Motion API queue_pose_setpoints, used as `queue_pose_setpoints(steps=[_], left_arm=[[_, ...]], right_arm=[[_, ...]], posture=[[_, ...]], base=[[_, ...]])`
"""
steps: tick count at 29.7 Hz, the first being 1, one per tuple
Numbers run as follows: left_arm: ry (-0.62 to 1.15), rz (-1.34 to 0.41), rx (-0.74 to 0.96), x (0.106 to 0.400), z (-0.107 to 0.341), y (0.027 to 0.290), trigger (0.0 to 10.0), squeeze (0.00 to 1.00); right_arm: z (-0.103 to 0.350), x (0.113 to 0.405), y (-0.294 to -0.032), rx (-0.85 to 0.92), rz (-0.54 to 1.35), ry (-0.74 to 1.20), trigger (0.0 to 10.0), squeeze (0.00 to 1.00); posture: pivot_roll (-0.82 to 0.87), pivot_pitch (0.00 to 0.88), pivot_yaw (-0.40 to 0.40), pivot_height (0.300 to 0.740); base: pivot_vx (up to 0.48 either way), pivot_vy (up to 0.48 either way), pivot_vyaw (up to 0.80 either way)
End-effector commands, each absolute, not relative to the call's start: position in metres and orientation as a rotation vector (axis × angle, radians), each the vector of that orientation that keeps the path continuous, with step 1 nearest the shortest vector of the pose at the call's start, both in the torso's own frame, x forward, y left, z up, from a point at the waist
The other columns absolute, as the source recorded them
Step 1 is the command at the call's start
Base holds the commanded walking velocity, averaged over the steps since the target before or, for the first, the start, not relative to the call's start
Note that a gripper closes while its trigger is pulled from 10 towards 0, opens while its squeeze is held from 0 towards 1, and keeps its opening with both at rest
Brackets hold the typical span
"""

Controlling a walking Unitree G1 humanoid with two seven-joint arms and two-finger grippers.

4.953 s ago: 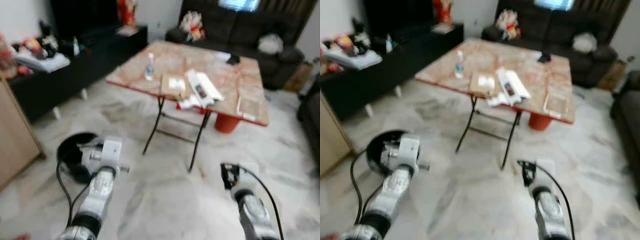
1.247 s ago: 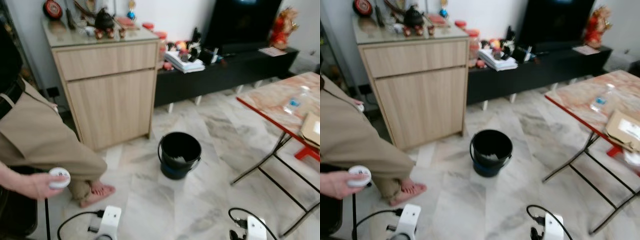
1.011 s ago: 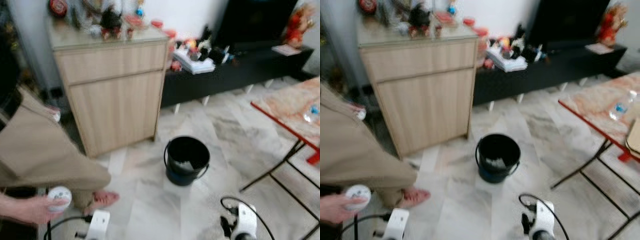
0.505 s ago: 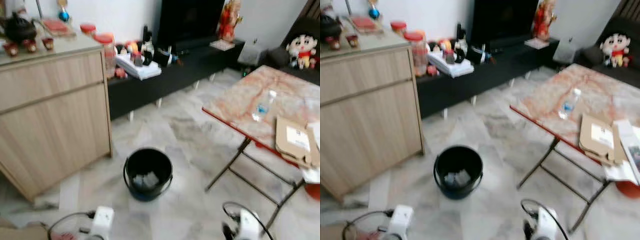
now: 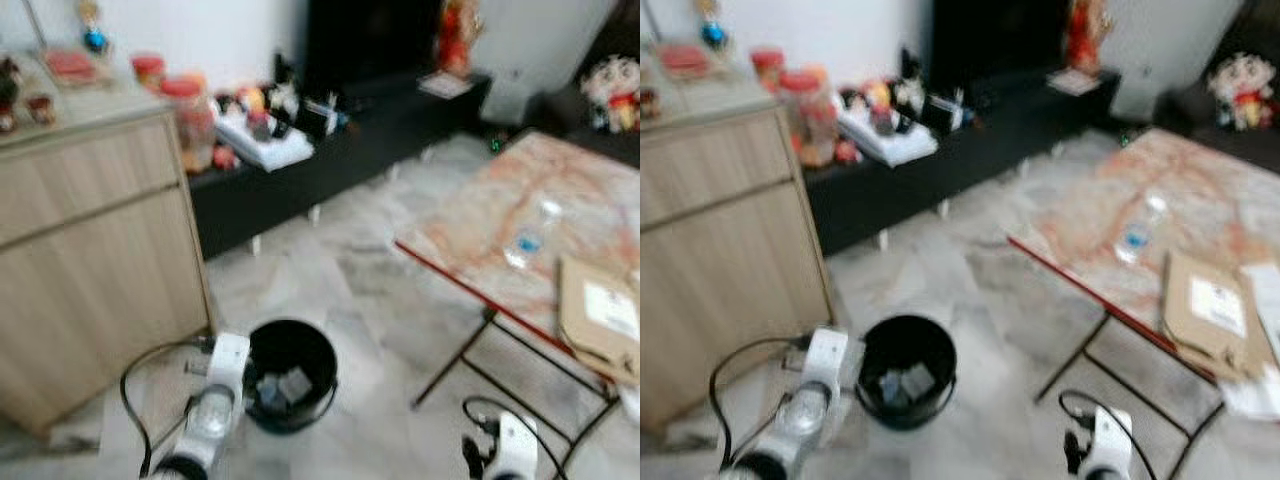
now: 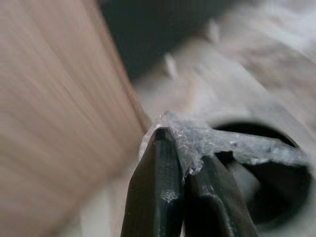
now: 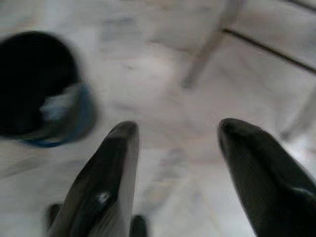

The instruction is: Picking trash to rubbish bin

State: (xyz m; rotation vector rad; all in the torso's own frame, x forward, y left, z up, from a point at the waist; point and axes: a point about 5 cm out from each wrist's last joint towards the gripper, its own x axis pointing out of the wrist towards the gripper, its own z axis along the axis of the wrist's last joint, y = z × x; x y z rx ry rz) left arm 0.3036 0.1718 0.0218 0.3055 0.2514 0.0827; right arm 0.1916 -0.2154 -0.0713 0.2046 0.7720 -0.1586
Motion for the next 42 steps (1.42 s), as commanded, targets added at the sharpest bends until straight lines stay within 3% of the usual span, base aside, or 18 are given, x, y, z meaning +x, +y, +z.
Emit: queue_pose_setpoints(steps=[1, 9, 11, 19, 29, 38, 42], left_arm=[[0.201, 0.075, 0.279, 0.312, 0.032, 0.160, 10.0, 0.00], [0.146, 0.040, 0.260, 0.324, 0.047, 0.154, 10.0, 0.00], [0.149, -0.008, 0.194, 0.326, 0.049, 0.146, 10.0, 0.00], [0.186, -0.110, 0.128, 0.323, 0.043, 0.125, 10.0, 0.00], [0.224, -0.143, 0.095, 0.320, 0.037, 0.123, 10.0, 0.00], [0.220, -0.137, 0.129, 0.322, 0.038, 0.125, 10.0, 0.00], [0.212, -0.131, 0.125, 0.323, 0.040, 0.124, 10.0, 0.00]], right_arm=[[-0.066, 0.194, -0.228, 0.177, -0.179, 0.733, 10.0, 0.00], [-0.049, 0.221, -0.224, 0.145, -0.102, 0.622, 10.0, 0.00], [-0.036, 0.239, -0.218, 0.116, -0.029, 0.551, 10.0, 0.00], [-0.015, 0.267, -0.204, 0.099, 0.061, 0.460, 10.0, 0.00], [-0.008, 0.279, -0.194, 0.050, 0.127, 0.454, 10.0, 0.00], [0.007, 0.295, -0.168, 0.034, 0.247, 0.392, 10.0, 0.00], [0.008, 0.296, -0.164, -0.016, 0.265, 0.391, 10.0, 0.00]], posture=[[0.08, 0.000, -0.125, 0.740], [0.09, 0.000, -0.121, 0.740], [0.08, 0.000, -0.119, 0.740], [0.08, 0.000, -0.117, 0.740], [0.08, 0.000, -0.118, 0.740], [0.09, 0.000, -0.131, 0.740], [0.09, 0.000, -0.133, 0.740]], base=[[0.285, 0.000, 0.00], [0.000, 0.000, 0.00], [0.000, 0.000, 0.00], [0.000, 0.000, 0.00], [0.000, 0.000, 0.00], [0.027, 0.000, 0.00], [0.282, 0.000, 0.69]])
